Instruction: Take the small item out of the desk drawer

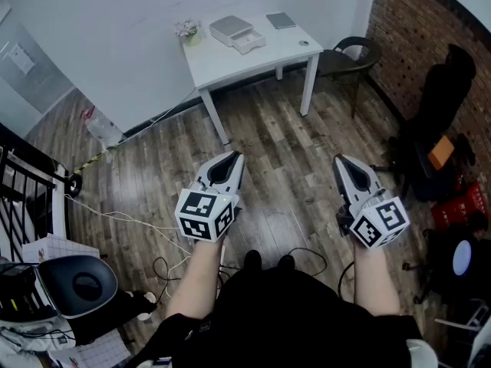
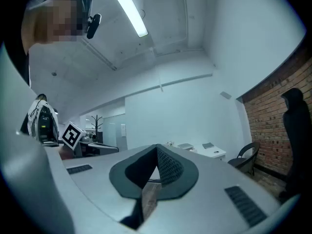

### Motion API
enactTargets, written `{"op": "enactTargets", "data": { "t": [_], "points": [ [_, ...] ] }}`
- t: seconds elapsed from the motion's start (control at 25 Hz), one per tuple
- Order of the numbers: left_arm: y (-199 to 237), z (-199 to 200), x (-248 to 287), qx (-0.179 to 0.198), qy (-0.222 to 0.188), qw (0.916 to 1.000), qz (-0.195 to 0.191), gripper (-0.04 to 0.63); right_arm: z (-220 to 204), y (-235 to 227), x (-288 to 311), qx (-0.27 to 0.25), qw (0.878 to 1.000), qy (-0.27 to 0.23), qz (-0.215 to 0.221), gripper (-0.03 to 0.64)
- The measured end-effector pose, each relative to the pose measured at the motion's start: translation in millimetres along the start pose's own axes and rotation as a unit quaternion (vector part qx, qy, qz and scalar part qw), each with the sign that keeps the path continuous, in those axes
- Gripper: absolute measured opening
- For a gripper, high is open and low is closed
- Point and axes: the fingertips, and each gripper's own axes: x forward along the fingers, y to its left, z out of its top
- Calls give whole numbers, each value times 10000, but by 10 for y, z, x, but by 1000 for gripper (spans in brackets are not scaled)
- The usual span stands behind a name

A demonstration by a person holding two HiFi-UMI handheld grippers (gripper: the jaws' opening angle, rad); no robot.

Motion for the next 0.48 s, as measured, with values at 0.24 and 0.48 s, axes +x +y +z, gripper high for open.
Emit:
{"op": "enactTargets", "data": {
  "t": [0.24, 0.48],
  "points": [
    [-159, -43, -64, -35, -38, 9999, 91, 32, -19, 33, -177, -36, 9999, 11, 145, -6],
    [-274, 1, -50, -66, -63, 10000, 32, 32, -21, 1, -198, -17, 9998, 78, 200, -5]
  ]
}}
